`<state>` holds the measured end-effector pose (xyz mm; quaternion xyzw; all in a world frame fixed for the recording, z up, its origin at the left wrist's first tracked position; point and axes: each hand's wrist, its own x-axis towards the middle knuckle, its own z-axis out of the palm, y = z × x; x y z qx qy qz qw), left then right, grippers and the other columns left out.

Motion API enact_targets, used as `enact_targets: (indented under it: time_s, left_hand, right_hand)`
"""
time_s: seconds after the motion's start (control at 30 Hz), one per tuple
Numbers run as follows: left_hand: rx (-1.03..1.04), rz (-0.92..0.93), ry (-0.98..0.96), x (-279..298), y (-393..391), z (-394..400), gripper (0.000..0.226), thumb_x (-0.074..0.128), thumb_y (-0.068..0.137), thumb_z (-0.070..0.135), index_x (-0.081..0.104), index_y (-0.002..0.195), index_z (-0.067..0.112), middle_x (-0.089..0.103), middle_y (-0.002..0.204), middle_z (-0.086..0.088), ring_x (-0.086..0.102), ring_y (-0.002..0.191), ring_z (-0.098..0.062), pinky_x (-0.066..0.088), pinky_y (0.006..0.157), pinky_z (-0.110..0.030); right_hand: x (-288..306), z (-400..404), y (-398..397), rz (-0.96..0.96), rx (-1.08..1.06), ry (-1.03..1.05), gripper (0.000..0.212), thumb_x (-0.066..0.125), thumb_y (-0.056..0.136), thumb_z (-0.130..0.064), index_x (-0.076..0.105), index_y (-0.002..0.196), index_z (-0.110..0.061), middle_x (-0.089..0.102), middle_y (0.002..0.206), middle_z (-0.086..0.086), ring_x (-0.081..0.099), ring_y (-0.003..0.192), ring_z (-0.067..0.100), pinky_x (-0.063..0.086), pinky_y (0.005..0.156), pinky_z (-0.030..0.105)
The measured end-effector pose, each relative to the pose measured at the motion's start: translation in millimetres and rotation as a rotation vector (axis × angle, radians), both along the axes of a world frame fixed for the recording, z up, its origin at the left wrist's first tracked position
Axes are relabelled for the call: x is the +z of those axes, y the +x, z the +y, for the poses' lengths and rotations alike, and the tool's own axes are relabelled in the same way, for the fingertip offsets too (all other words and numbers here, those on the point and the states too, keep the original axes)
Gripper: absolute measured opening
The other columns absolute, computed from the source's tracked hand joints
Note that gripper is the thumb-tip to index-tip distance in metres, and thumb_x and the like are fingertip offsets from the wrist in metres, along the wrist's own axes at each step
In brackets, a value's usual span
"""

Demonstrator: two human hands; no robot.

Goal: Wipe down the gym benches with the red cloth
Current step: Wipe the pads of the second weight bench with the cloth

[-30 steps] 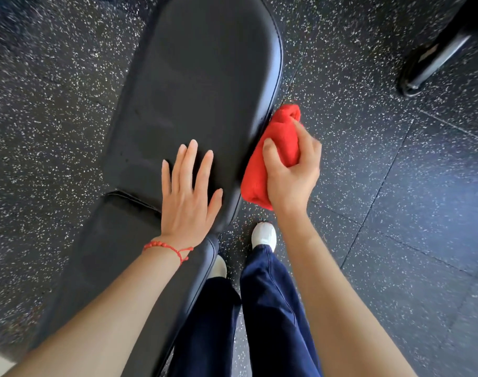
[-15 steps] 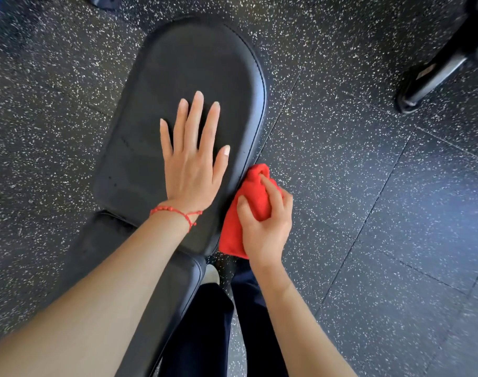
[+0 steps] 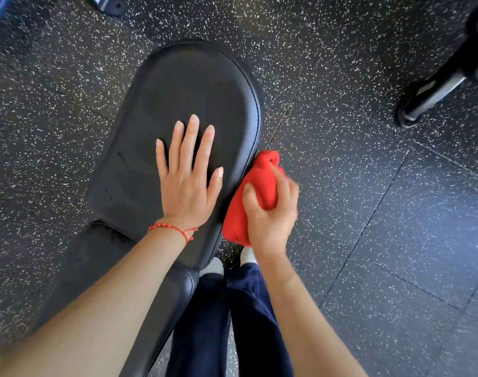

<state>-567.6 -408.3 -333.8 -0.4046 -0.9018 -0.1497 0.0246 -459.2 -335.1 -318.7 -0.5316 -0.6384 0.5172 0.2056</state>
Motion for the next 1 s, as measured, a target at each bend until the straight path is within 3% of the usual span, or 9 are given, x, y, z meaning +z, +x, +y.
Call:
enact_targets:
  time_s: [0.17,0.33,0.47,0.6,0.77,0.9,1.0]
  left_hand:
    - [-0.007,-0.004,-0.002,-1,0,-1,0.054,0.032,0.096,0.034,0.026,0.144,0.01,0.027,0.149,-0.019,0.017,0.138,-0.034,0.01,0.11,-0.055]
    - [-0.011,-0.047,-0.036,4,1,-1,0.056,0.038,0.093,0.03,0.025,0.144,0.011,0.026,0.15,-0.018,0.017,0.138,-0.035,0.011,0.109,-0.057]
    - [-0.013,-0.104,-0.092,18,2,-2,0.056,0.038,0.093,0.03,0.025,0.144,0.012,0.024,0.151,-0.016,0.017,0.139,-0.034,0.016,0.108,-0.058]
    - [-0.006,-0.221,-0.174,39,3,2,0.058,0.038,0.089,0.033,0.033,0.141,0.007,0.027,0.15,-0.018,0.024,0.136,-0.037,0.028,0.101,-0.06]
    - [-0.014,-0.334,-0.182,82,5,8,0.058,0.065,0.085,0.02,0.043,0.135,-0.001,0.033,0.145,-0.024,0.036,0.13,-0.042,0.038,0.094,-0.064]
    - [-0.084,-0.284,-0.173,130,2,19,0.055,0.04,0.09,0.035,0.046,0.133,0.001,0.039,0.142,-0.021,0.039,0.128,-0.041,0.036,0.093,-0.063]
    - [-0.2,-0.212,-0.127,170,1,39,0.055,0.034,0.09,0.036,0.046,0.132,0.004,0.042,0.142,-0.018,0.039,0.13,-0.037,0.034,0.097,-0.061]
  right_hand:
    - [-15,-38,30,-0.096,0.127,-0.12,0.045,0.064,0.07,-0.03,0.058,0.114,-0.03,0.053,0.111,-0.001,0.044,0.096,-0.009,0.025,0.083,-0.004]
    - [-9,-22,35,-0.17,0.24,-0.137,0.046,0.065,0.071,-0.033,0.057,0.117,-0.029,0.05,0.112,-0.002,0.045,0.093,-0.003,0.027,0.08,-0.001]
    - [10,4,36,-0.221,0.183,-0.095,0.045,0.071,0.076,-0.025,0.056,0.118,-0.03,0.049,0.114,-0.001,0.047,0.094,0.004,0.03,0.082,0.011]
    - [41,26,33,-0.218,0.151,-0.018,0.045,0.071,0.076,-0.024,0.056,0.118,-0.029,0.049,0.115,-0.001,0.044,0.093,-0.002,0.028,0.079,0.005]
    - [93,50,35,-0.21,0.193,0.083,0.047,0.072,0.075,-0.024,0.056,0.119,-0.027,0.049,0.116,0.001,0.043,0.092,-0.002,0.03,0.082,0.012]
    - [144,74,40,-0.198,0.169,0.168,0.047,0.073,0.075,-0.021,0.057,0.119,-0.024,0.049,0.118,0.003,0.042,0.093,-0.002,0.028,0.082,0.01]
    - [183,92,42,-0.185,0.108,0.213,0.048,0.073,0.075,-0.021,0.057,0.119,-0.025,0.048,0.117,0.001,0.039,0.09,-0.006,0.026,0.079,0.006]
